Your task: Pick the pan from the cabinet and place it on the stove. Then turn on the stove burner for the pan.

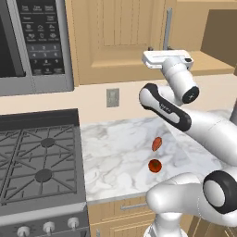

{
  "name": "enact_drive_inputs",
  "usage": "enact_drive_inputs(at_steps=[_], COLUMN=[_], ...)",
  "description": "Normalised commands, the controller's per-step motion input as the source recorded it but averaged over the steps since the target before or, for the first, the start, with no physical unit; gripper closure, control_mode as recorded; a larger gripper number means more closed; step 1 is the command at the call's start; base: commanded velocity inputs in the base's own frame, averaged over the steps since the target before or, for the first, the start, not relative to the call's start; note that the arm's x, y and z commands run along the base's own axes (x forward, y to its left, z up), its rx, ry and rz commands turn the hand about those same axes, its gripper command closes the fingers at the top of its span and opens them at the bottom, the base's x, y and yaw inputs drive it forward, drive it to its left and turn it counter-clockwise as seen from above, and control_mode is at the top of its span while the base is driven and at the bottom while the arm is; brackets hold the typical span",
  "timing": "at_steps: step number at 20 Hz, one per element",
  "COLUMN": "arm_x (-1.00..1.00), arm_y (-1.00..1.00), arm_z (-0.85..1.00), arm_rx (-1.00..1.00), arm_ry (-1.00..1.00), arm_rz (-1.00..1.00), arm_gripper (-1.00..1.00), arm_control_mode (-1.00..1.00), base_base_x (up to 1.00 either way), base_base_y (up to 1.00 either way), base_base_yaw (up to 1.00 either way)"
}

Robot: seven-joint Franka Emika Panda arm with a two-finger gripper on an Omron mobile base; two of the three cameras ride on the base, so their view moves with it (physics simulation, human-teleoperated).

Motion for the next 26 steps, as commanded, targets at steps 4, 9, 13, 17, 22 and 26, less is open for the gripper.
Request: enact_drive_inputs(at_steps=[4, 9, 13, 17, 22, 26], arm_x=[0.26, 0.32, 0.29, 0.21, 0.09, 0.0], arm_y=[-0.25, -0.25, -0.17, -0.09, 0.0, 0.02], arm_z=[-0.16, -0.13, -0.12, -0.11, -0.07, -0.05], arm_rx=[0.0, 0.0, 0.0, 0.0, 0.0, -0.02], arm_ry=[-0.1, -0.05, -0.03, -0.01, 0.0, 0.0], arm_rz=[0.0, 0.0, 0.0, 0.0, 0.0, 0.0], arm_gripper=[-1.0, 1.0, 1.0, 1.0, 1.0, 1.0], arm_control_mode=[-1.0, -1.0, -1.0, -1.0, -1.0, -1.0], base_base_x=[0.0, 0.0, 0.0, 0.0, 0.0, 0.0], base_base_y=[0.0, 0.0, 0.0, 0.0, 0.0, 0.0], base_base_yaw=[0.0, 0.0, 0.0, 0.0, 0.0, 0.0])
